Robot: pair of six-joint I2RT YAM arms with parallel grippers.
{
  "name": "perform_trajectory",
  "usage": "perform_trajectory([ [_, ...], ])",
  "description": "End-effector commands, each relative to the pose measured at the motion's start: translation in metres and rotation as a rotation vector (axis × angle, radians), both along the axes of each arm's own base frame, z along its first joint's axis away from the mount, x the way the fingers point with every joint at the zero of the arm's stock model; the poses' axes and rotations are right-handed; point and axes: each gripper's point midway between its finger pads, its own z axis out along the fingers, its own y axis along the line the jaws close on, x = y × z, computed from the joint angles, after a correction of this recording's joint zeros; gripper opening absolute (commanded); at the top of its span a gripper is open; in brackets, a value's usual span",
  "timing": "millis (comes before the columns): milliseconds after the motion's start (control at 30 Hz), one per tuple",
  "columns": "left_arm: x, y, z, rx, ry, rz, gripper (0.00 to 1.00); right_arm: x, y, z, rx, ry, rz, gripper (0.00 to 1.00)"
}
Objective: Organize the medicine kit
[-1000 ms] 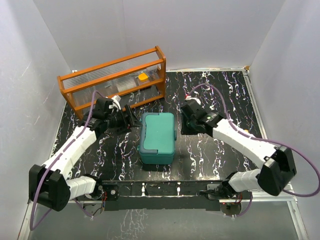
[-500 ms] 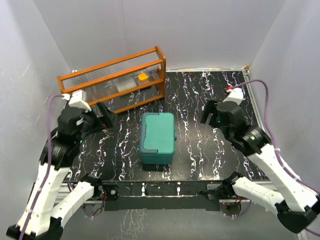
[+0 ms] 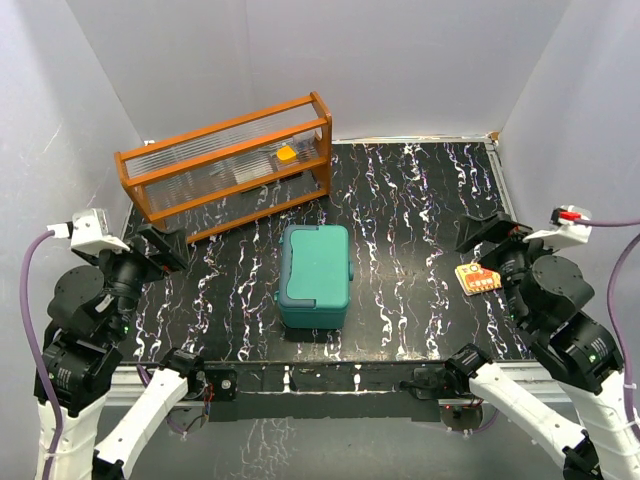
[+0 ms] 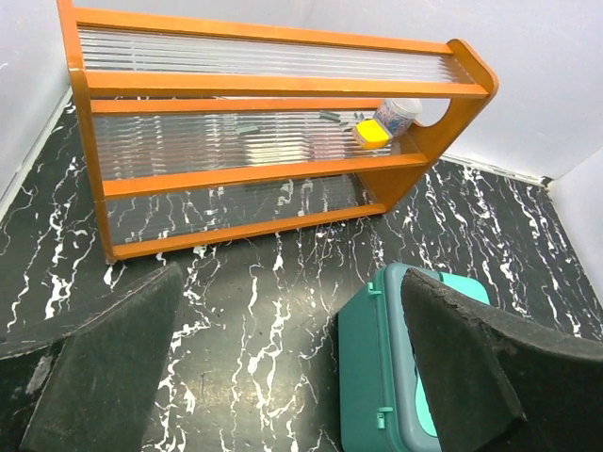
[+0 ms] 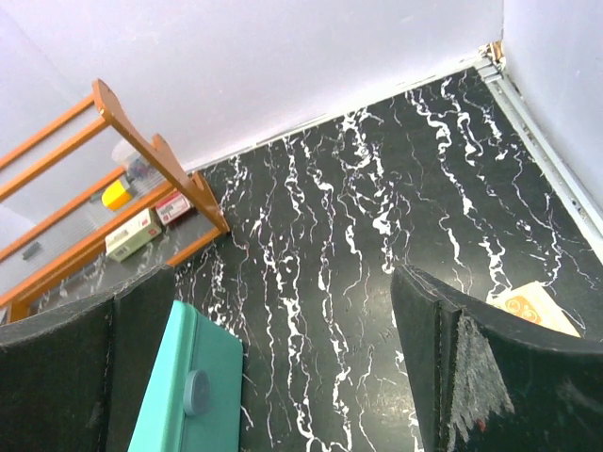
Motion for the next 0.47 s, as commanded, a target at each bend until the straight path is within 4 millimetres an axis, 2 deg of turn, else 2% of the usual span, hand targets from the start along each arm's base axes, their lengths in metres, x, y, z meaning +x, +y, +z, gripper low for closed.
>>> perform_trajectory([
  [0, 0.0, 0.008, 0.011, 0.036, -0.029, 0.03, 0.99, -0.008, -0.019, 0.035, 0.048, -0.115, -0.072, 0.98],
  [233, -0.001, 0.001, 0.012, 0.021, -0.052, -0.006, 0.99, -0.008, -0.024, 0.046, 0.056, -0.139, -0.099, 0.98],
  [433, 0.0, -0.001, 0.012, 0.003, -0.06, -0.013, 0.99, -0.007, -0.024, 0.041, 0.054, -0.135, -0.102, 0.98],
])
